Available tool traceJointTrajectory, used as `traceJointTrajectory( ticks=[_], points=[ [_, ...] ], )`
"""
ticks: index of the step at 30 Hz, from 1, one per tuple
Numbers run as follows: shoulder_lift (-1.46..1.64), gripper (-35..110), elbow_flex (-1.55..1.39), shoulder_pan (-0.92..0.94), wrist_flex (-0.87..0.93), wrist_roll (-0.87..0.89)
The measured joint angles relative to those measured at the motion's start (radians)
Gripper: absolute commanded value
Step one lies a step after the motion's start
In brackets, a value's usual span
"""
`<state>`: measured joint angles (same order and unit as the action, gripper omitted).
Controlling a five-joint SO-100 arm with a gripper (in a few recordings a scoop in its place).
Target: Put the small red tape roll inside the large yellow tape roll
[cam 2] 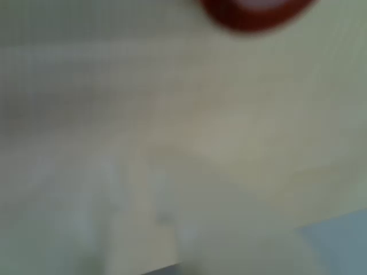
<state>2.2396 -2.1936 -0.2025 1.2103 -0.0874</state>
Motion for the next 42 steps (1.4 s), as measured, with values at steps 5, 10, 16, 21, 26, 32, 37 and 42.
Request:
traceJointTrajectory(
  ticks=[5, 10, 16, 21, 26, 32, 37, 42],
  points=[
    [-0.147, 0, 0.071, -0.012, -0.051, -0.026],
    [-0.391, 0, 0.1, 0.015, -0.175, -0.06],
    [-0.554, 0, 0.147, 0.043, -0.273, -0.072],
    [-0.63, 6, 0.181, 0.066, -0.318, -0.072],
    [-0.643, 13, 0.184, 0.075, -0.348, -0.072],
    [-0.643, 13, 0.184, 0.075, -0.357, -0.072],
    [-0.652, 12, 0.184, 0.069, -0.365, -0.072],
    [-0.652, 12, 0.184, 0.061, -0.37, -0.072]
  ],
)
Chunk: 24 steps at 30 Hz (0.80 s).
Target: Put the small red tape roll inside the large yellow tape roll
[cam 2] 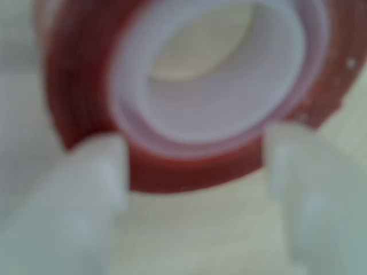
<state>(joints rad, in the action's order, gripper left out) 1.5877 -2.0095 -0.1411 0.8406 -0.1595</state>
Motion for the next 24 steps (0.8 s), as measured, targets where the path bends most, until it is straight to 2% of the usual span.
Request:
traceJointTrajectory(
  ticks=[9, 24],
  points=[
    [0.011, 14, -0.017, -0.026, -0.008, 0.0],
    [0.183, 16, -0.025, -0.049, 0.196, 0.003]
  ],
)
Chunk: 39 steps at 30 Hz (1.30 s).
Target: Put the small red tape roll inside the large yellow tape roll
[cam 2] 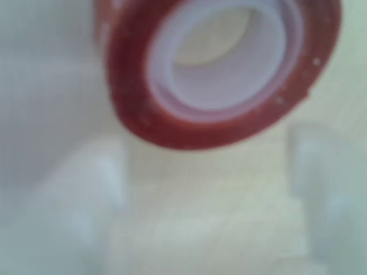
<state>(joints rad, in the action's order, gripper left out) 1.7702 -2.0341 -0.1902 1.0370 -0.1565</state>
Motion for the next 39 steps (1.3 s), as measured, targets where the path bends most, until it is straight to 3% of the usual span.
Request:
traceJointTrajectory(
  ticks=[20, 27, 39],
  points=[
    [-0.114, 14, -0.075, 0.009, -0.158, 0.003],
    [-0.172, 0, -0.074, 0.02, -0.184, 0.006],
    [-0.196, 0, -0.034, 0.028, -0.112, 0.002]
  ],
)
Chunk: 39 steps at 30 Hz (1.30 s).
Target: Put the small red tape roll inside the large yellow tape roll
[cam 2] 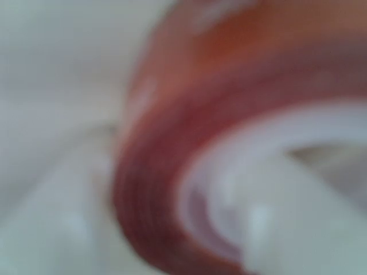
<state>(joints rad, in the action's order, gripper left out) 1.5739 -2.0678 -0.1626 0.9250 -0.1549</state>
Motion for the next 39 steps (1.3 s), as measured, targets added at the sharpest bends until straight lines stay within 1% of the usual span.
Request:
traceJointTrajectory(
  ticks=[5, 10, 14, 20, 25, 28, 33, 36, 39],
  points=[
    [0.035, 0, 0.172, -0.012, 0.117, 0.0],
    [0.034, 0, 0.433, -0.06, 0.138, 0.0],
    [-0.041, 0, 0.672, -0.074, 0.138, 0.0],
    [-0.265, 0, 0.986, -0.089, 0.138, 0.0],
    [-0.442, 0, 1.178, -0.091, 0.166, 0.0],
    [-0.575, 0, 1.35, -0.089, 0.224, 0.008],
    [-0.904, 0, 1.769, -0.091, 0.377, 0.008],
    [-1.035, 0, 1.957, -0.097, 0.396, 0.008],
    [-1.071, 0, 2.04, -0.097, 0.388, 0.008]
  ],
)
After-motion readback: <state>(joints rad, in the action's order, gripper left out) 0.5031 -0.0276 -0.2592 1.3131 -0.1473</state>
